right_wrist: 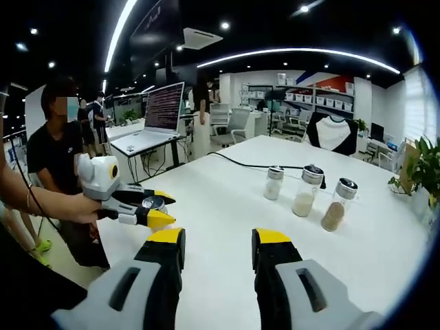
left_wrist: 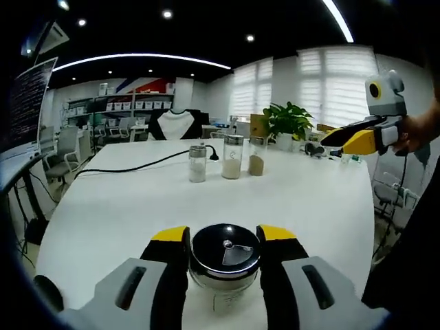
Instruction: Rotate the seasoning bottle until the label or dispensing opening points toward the visible target arrow and the bottle remains upright within the marked orientation range
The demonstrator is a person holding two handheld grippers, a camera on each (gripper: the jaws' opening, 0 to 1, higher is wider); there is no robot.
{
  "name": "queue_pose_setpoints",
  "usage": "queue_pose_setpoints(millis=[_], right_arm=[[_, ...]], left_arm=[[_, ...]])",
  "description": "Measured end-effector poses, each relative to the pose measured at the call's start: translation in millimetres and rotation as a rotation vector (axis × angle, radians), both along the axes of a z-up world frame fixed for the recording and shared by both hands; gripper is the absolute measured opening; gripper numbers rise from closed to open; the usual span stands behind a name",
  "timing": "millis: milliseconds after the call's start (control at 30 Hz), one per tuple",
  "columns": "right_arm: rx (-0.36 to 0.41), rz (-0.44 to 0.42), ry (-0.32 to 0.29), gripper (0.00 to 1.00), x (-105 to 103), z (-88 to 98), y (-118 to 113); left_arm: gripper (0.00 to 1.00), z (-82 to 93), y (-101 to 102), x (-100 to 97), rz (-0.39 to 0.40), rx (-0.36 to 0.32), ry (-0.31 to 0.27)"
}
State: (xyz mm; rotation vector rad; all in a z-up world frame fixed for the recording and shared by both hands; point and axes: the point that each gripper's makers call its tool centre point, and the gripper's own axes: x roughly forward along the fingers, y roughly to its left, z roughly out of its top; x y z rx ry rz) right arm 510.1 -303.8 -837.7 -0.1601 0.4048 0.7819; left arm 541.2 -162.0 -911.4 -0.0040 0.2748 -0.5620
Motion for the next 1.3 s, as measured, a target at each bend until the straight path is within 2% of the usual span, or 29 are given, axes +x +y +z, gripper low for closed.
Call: queue_pose_setpoints(millis=[133,300,400,567,633,700,767,867,933,1033,1100,1133,1200,1300], right_arm=[[0.0,-0.032,-0.001,0.37,2,0.8,-6],[0.01,-0.068,-0.002,0.37,5,2.6,-12],[0.025,-0.097,-0.002,0.37,7,2.9,-17],[0.013,-0.126,-0.004,0.37,7,-1.2,-25],[0.018,-0.135,0.001,0.39,6,-2.2,-30],[0.01,-0.153,-0.002,0.45,7,-4.4,-37],[0.018,-0.181,-0.002,0.57,9,-6.8,-45],[0.021,-0.19,-0.003,0.64,9,-10.6,-51],[0.021,-0.197,0.006,0.68,8,-14.1,-55],[0.012,-0.199,-0.022,0.77,8,-16.6,-63],[-0.064,-0.178,-0.06,0.84,9,-24.0,-74],[-0.065,-0.186,-0.05,0.88,9,-27.0,-78],[-0.013,-0.229,-0.009,0.93,11,-29.6,-89],[0.037,-0.262,-0.01,0.97,15,-24.3,-101]], left_arm=[[0.41,4.2,-2,10.7,-0.009,-0.022,-0.016],[0.41,-0.9,-7,15.3,-0.02,-0.013,-0.016],[0.41,-5.0,-10,15.4,-0.029,-0.012,-0.012],[0.41,-1.4,-13,12.6,-0.048,-0.031,-0.029],[0.41,-1.3,-14,10.9,-0.054,-0.067,-0.014],[0.42,0.1,-15,10.1,-0.054,-0.075,-0.019],[0.49,3.1,-15,10.9,-0.042,-0.089,-0.02],[0.65,7.0,-13,13.5,-0.016,-0.087,-0.028],[0.68,8.2,-11,14.2,-0.001,-0.109,0.002],[0.72,15.2,-7,12.7,0.014,-0.101,-0.008],[0.78,24.0,0,15.3,0.073,-0.149,-0.011],[0.82,30.7,0,15.6,0.071,-0.155,-0.024],[0.84,34.9,0,14.4,0.058,-0.134,-0.017],[0.85,45.3,2,17.2,0.058,-0.095,-0.035]])
